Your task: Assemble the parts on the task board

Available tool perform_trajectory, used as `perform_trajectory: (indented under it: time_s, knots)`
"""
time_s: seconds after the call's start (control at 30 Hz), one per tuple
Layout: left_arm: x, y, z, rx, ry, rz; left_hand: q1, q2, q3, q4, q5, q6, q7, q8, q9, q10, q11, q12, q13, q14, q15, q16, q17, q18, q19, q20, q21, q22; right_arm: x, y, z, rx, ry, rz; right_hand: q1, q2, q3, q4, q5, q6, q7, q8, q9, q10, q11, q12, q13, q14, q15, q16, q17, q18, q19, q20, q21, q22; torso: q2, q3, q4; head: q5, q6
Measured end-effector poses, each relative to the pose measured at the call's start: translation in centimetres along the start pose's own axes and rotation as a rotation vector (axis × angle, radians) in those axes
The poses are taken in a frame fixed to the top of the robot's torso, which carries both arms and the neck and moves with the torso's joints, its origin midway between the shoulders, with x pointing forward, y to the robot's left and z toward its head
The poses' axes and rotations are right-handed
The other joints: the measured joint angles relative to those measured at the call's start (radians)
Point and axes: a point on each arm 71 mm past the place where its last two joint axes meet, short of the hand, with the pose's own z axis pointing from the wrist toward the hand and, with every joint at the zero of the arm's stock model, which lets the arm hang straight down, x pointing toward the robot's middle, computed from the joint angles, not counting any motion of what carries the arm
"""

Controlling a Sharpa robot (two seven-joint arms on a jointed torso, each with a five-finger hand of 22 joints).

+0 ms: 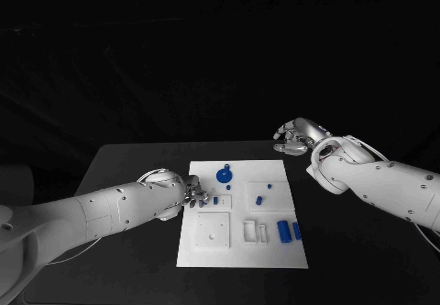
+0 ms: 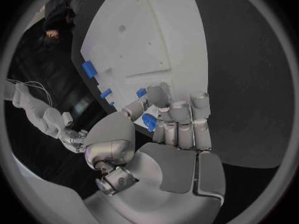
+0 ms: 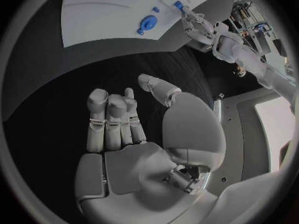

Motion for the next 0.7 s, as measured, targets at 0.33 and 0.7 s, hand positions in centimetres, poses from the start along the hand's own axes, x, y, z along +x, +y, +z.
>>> perform_trajectory:
  time_s: [0.33,0.7]
  knots:
    - [0.0,0.1,0.0,-0.005,0.004,0.007,-0.001,-0.019,-0.012,0.012,-0.015,0.013,-0.012,0.0,-0.005,0.002,-0.002,0.004,0.0,0.006,-0.009,0.004,0.0,0.0,0.0,0.0,0.0,0.0,0.0,-0.01,-0.01,0.0,0.0,0.0,0.0,0.0,0.0,0.0,0.002,0.0,0.0,0.0,0.0,0.0,0.0,0.0,-0.001,0.0,0.0,0.0,0.0,0.0,0.002,-0.002,0.0,0.0,0.0,0.0001,-0.0006,-0.001,0.001]
    - [-0.02,0.17,0.05,-0.007,0.009,0.012,-0.018,0.002,-0.015,0.021,0.068,0.016,-0.016,0.001,-0.005,0.0,0.0,0.013,-0.002,0.009,-0.012,0.011,0.0,0.0,0.0,0.0,0.008,0.0,0.01,-0.02,-0.01,0.0,0.0,0.001,0.0,0.0,0.0,0.0,0.004,0.0,0.0,0.0,0.0,0.0,0.0,0.0,-0.001,0.0,0.0,0.0,0.0,0.0,0.004,-0.001,0.0,0.0,0.0,-0.0005,-0.0001,0.0,0.001]
